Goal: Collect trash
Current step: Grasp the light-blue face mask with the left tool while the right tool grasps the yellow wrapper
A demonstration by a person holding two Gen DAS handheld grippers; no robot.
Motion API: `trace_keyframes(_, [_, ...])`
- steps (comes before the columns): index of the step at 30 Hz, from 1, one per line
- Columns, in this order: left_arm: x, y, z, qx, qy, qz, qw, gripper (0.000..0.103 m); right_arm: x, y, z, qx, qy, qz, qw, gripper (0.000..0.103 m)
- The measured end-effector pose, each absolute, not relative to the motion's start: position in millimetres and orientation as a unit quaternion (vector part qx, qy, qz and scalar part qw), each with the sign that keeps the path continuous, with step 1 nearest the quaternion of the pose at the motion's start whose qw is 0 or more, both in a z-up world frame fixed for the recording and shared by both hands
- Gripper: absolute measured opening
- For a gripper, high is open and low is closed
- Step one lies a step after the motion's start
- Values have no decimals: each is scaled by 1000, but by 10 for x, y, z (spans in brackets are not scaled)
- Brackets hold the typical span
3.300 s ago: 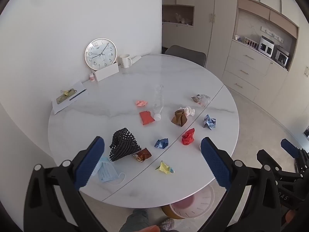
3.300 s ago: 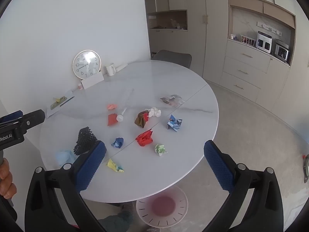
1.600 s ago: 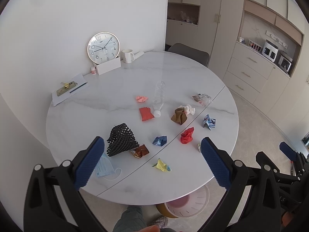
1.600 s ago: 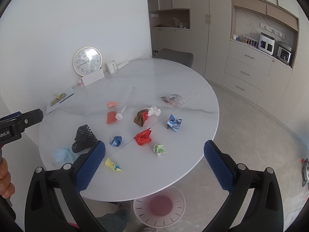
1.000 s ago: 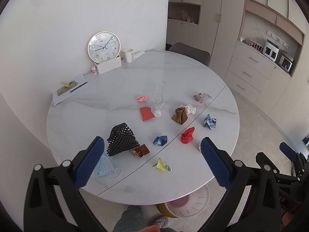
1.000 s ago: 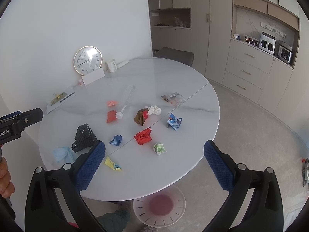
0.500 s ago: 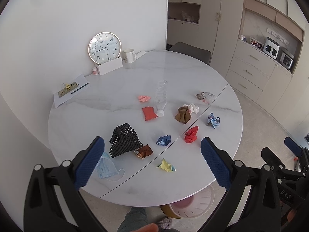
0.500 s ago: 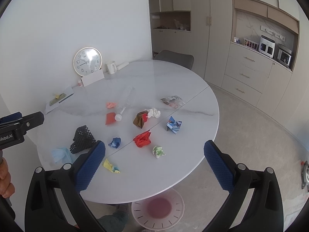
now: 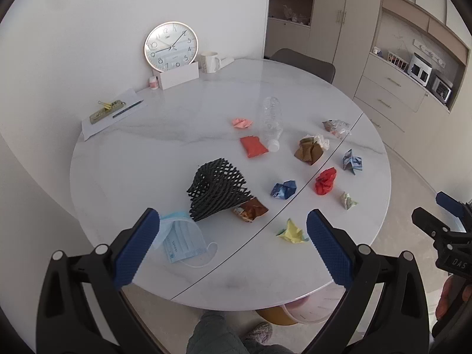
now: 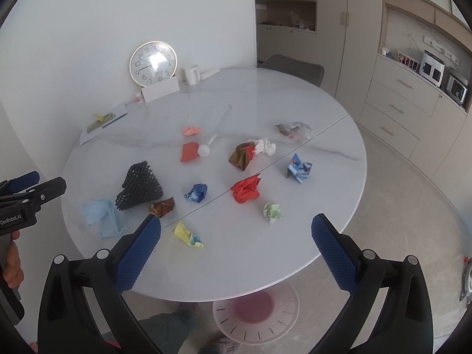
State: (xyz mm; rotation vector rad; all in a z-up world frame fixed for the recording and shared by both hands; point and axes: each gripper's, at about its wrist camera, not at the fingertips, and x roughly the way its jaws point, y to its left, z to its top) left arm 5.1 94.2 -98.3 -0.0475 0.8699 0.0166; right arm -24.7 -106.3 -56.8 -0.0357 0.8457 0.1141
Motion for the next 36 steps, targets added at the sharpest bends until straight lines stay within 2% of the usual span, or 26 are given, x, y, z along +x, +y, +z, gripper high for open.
trace_keyframes(11, [426,1754,-1886,4,498,-58,865,96,93,-624,-1215,20,470,70,880,101])
trace_keyframes(22, [992,1601,-2493,62,539,-59,838,96,435,-357,-1539,26,507,10,861,101])
trace_keyframes(29, [1036,1733,-2804,82,565,-64,818,93,507,-311,-1752,33,523,-11,852,101])
trace_keyframes(30, [1032,1757,-2814,84,566,-67,817,88,531,-286,-1790,34,526,-9,850,101])
trace_keyframes(31, [1027,1782,-2826,84,568,-74,815,78,550,-260,-1834,33,529,-7,848,101])
trace_keyframes(32, [1022,1795,-2846,81,572,-80,812,73,570,-231,-1873,32,532,-5,846,101])
trace_keyframes(36, [1043,1912,-2900,49,592,-99,799,34,635,-137,-2063,10,536,3,844,101])
